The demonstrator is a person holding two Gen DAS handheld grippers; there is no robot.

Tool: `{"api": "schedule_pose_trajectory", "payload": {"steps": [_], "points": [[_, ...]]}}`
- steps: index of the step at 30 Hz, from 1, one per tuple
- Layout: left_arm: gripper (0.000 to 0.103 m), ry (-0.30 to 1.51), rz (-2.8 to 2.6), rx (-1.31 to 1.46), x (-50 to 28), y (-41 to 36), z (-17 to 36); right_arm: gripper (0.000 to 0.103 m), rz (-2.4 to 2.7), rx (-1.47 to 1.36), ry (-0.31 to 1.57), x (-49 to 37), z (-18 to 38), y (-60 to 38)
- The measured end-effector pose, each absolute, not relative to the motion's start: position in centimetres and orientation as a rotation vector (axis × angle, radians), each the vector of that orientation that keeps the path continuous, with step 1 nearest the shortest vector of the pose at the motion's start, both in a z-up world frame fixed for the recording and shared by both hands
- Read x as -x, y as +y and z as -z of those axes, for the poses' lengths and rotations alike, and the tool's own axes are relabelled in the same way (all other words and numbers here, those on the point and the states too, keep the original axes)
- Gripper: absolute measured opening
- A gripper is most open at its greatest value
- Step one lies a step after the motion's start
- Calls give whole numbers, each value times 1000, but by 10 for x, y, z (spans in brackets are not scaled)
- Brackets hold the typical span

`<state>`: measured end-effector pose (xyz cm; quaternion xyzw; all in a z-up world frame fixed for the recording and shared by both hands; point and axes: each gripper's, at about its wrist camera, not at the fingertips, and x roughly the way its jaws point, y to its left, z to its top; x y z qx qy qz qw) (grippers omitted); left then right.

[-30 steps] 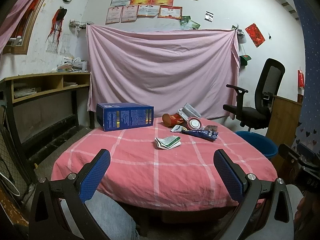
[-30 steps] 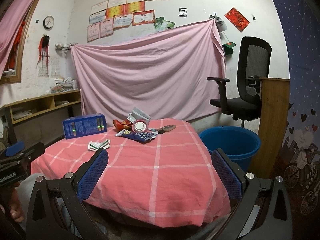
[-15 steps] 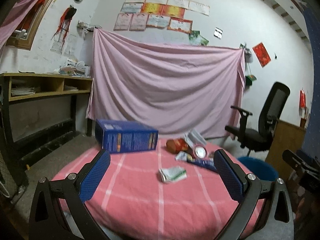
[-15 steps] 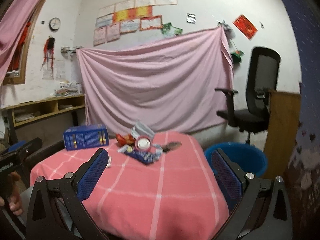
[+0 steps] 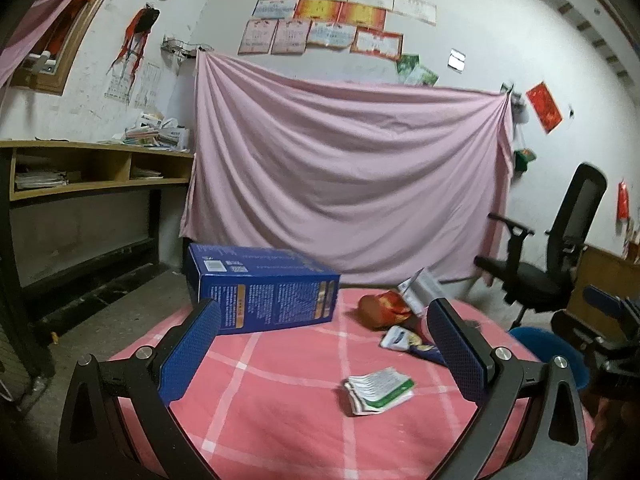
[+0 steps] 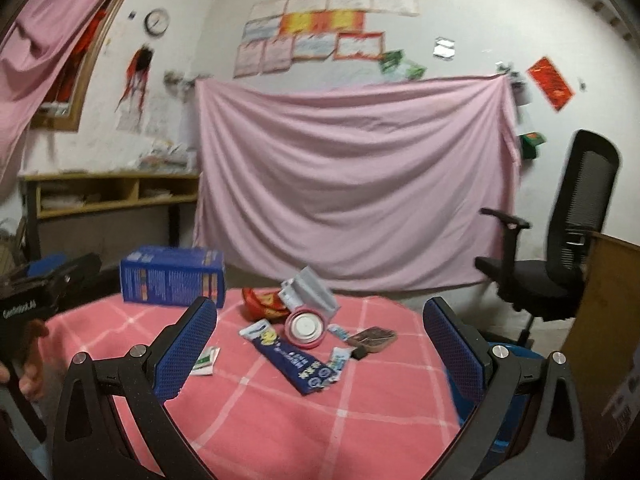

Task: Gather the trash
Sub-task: 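Move both tools toward the trash items on the table, then grasp the blue snack packet with the right tool while the left tool grasps the white-green wrapper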

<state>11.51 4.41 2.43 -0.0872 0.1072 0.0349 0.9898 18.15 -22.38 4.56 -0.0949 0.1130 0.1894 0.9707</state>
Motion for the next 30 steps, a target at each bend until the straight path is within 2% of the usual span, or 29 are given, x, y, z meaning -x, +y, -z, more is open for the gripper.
{"api": "schedule_pose_trajectory", "payload": {"steps": [7,11,13,15,19,23,26,30], "points": [[100,371,-77,240,-147,57,0,103,-417,315,402,-232,-23,-200],[89,462,-24,281,-160,61,10,103,-464,365,544,-261,-7,-191],[82,495,4,306,-164,62,13,97,-481,386,581,-270,-2,-186],[75,532,34,326,-170,60,17,86,-492,401,619,-281,3,-182],[59,590,77,334,-177,52,25,78,-519,442,703,-299,13,-174],[49,657,105,338,-185,47,33,64,-529,447,781,-312,26,-173],[44,698,118,350,-189,45,37,59,-537,427,816,-316,29,-177],[33,724,119,352,-195,41,39,58,-559,383,864,-323,31,-183]]}}
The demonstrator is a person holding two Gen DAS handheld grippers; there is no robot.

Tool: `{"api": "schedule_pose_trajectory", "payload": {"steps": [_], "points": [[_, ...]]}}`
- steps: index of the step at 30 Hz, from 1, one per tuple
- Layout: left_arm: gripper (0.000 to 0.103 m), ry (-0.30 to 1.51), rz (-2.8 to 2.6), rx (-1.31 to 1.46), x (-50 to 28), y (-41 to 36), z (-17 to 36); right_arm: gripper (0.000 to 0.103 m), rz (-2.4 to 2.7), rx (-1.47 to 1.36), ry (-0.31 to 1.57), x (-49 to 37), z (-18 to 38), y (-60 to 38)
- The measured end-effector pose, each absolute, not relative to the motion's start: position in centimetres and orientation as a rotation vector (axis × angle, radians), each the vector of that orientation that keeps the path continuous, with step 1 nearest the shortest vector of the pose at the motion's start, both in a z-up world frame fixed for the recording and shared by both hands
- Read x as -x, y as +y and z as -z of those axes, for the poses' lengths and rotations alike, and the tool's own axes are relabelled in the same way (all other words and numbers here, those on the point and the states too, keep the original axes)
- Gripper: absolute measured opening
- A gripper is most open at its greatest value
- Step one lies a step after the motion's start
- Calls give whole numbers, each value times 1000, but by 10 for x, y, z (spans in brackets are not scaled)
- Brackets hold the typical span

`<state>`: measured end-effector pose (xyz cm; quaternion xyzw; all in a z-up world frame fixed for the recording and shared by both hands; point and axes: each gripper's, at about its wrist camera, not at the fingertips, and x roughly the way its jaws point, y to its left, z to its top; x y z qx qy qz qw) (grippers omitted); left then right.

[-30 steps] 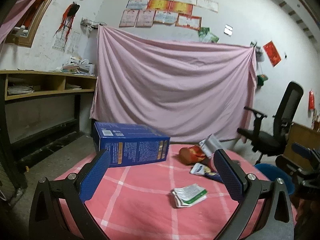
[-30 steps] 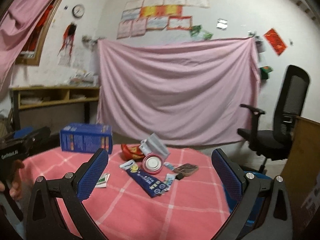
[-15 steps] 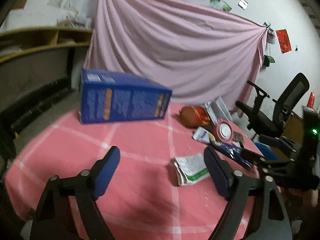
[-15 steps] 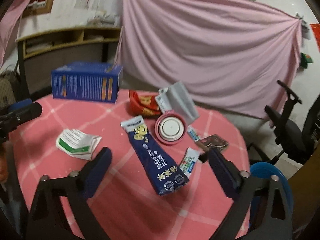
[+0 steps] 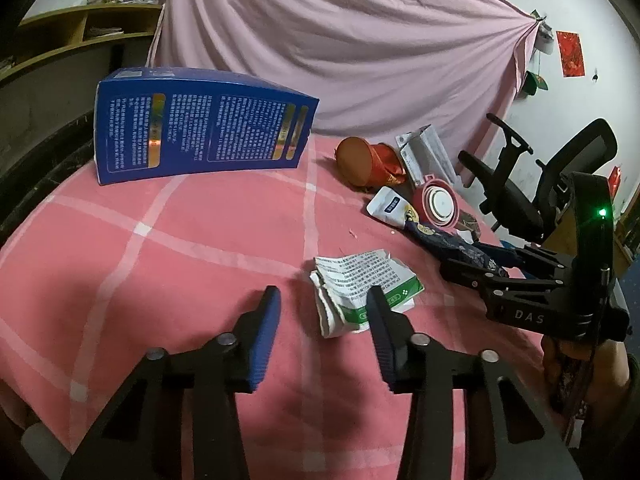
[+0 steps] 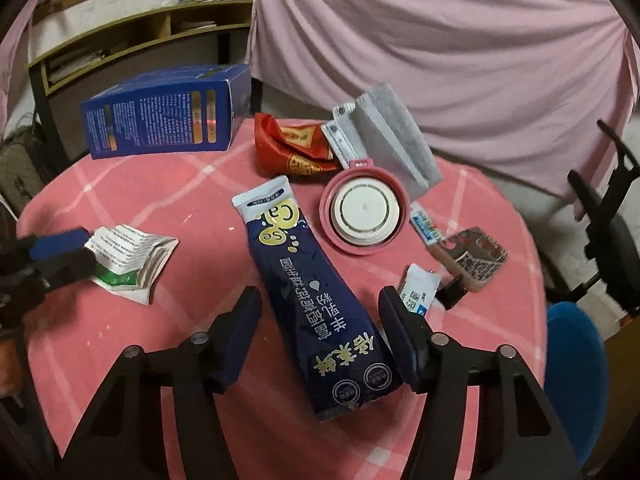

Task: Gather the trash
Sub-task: 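Grasp the blue snack packet with the right tool while the left tool grasps the white-green wrapper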

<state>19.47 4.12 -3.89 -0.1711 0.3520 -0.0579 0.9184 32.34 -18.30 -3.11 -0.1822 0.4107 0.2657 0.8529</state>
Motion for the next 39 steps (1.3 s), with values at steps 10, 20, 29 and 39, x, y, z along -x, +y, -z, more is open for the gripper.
{"api": "schedule_pose_trajectory", "payload": {"steps": [10,20,29,39], "points": [[5,722,144,373,-195,33,33,36,-671,258,915,-327,30,-193],[3,587,101,196,-171,-2,-3,28,-728,123,722,-295,-2,-224],[3,365,126,56,-168,-52,-60,28,-669,-36,400,-261,-42,-276],[3,262,276,-12,-202,-151,-80,29,-366,-71,138,-241,-75,-357]]}}
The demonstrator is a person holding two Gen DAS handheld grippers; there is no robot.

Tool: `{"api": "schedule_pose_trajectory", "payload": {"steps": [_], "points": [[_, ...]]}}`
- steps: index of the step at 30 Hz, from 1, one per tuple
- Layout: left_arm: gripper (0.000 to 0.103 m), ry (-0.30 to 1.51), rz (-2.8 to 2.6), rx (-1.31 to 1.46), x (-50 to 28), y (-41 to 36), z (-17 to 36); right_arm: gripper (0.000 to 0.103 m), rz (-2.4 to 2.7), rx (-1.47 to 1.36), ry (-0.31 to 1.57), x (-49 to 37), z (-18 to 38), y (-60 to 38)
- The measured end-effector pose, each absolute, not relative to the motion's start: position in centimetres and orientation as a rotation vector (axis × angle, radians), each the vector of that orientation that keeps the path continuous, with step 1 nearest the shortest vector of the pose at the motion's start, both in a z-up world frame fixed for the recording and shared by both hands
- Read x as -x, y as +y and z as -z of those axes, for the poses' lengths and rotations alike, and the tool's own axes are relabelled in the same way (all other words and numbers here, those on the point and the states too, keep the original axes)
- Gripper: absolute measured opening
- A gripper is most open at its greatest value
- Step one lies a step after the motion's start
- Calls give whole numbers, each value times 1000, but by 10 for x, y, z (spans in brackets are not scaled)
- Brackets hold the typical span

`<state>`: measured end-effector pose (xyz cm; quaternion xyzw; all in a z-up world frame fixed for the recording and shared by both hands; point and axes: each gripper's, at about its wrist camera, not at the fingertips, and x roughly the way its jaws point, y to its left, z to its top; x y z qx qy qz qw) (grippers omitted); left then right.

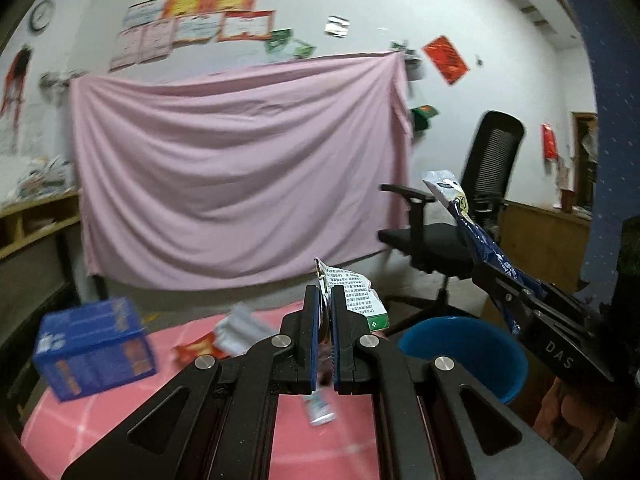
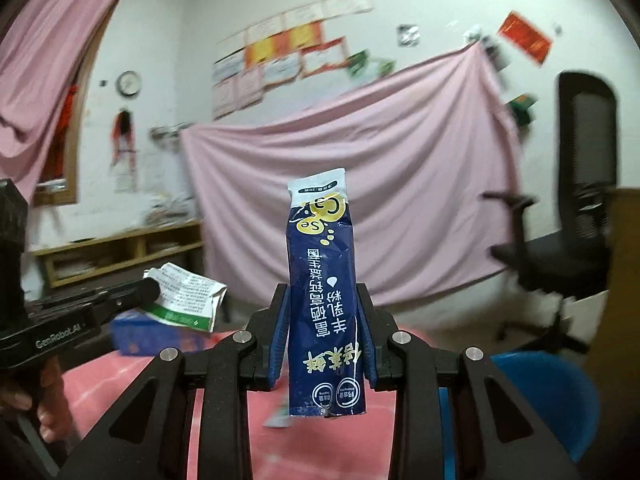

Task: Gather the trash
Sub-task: 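Grasp the blue snack packet with the right tool while the left tool grasps the white-green wrapper, then carry both items over the blue bin and open both tools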

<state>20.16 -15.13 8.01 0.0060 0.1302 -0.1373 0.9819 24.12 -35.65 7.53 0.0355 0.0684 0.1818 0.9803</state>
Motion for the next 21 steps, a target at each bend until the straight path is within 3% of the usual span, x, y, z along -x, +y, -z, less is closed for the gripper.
{"api": "schedule_pose_trajectory", "payload": {"steps": [8,21], "points": [[3,318,369,-13,-245,-228,-76,29,-190,-110,103,-248,-74,-421],[3,609,458,56,-334,-304,-35,30,-77,-228,376,-288,-29,-490]]}}
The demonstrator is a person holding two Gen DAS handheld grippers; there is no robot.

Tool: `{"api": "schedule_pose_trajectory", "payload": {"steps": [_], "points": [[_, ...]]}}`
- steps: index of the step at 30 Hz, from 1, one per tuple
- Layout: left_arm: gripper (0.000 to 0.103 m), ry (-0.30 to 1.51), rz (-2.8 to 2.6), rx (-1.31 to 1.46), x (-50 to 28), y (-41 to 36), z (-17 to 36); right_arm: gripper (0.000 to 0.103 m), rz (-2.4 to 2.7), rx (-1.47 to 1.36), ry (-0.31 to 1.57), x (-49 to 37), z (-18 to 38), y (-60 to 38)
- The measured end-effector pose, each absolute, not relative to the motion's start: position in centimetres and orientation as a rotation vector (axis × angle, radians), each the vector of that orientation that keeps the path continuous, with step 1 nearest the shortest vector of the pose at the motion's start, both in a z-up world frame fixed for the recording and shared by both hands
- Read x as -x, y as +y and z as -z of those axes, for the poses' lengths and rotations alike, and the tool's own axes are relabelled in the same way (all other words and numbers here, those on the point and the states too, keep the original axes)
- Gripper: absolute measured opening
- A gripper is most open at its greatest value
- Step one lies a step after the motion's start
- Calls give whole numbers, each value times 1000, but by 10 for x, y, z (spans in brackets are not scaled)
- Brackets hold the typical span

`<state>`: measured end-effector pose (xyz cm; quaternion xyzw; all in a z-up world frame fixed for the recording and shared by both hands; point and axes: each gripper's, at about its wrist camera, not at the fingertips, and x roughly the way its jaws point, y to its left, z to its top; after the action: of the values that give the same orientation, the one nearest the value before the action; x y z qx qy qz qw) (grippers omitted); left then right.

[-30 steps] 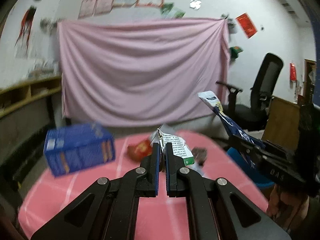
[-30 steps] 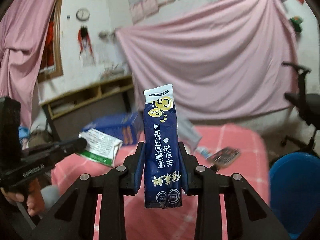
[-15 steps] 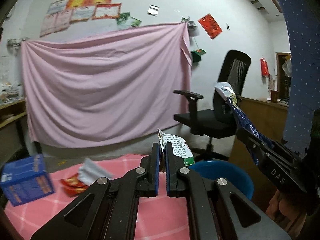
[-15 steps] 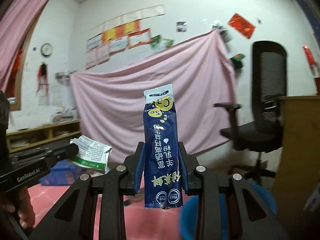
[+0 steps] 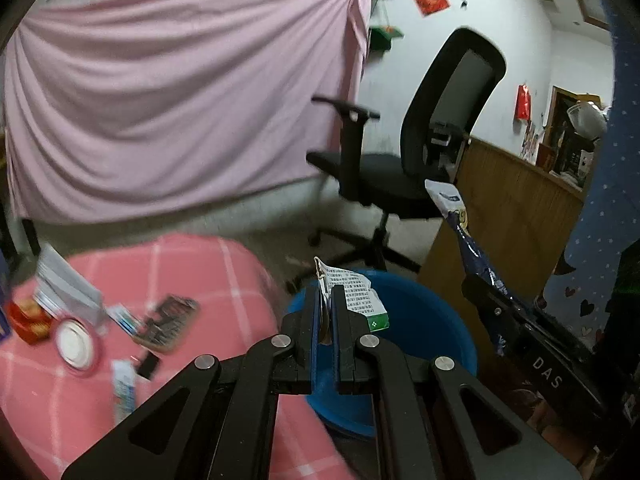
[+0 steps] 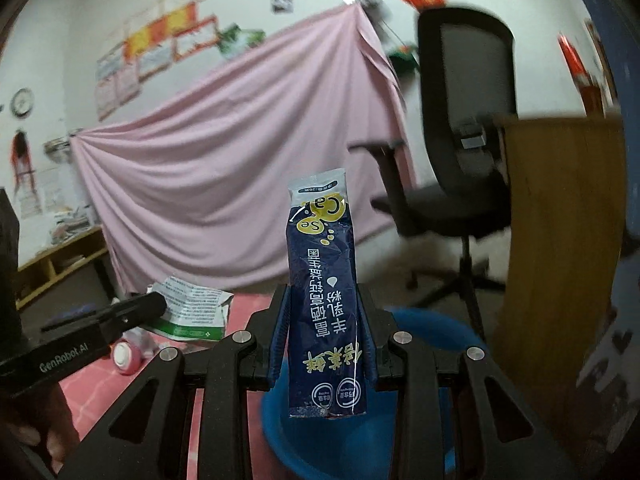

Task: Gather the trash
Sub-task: 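Carry both items over the blue bin and open both tools, then move both tools back over the table toward the remaining trash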

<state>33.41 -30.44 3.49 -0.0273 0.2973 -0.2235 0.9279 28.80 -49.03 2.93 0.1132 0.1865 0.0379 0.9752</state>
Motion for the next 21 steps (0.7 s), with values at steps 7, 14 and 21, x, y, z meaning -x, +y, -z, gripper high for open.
{"api": "schedule_pose_trajectory", "payload": {"steps": [7,14,21], "points": [[7,703,464,58,-351,-318,-18,32,-50,-316,501,-301,-10,-510],[28,744,449,83,-356,-311,-10,40,-24,-342,560,-306,0,-517],[43,657,401,110,-337,-281,-22,52,-21,-341,532,-302,-6,-516]]}}
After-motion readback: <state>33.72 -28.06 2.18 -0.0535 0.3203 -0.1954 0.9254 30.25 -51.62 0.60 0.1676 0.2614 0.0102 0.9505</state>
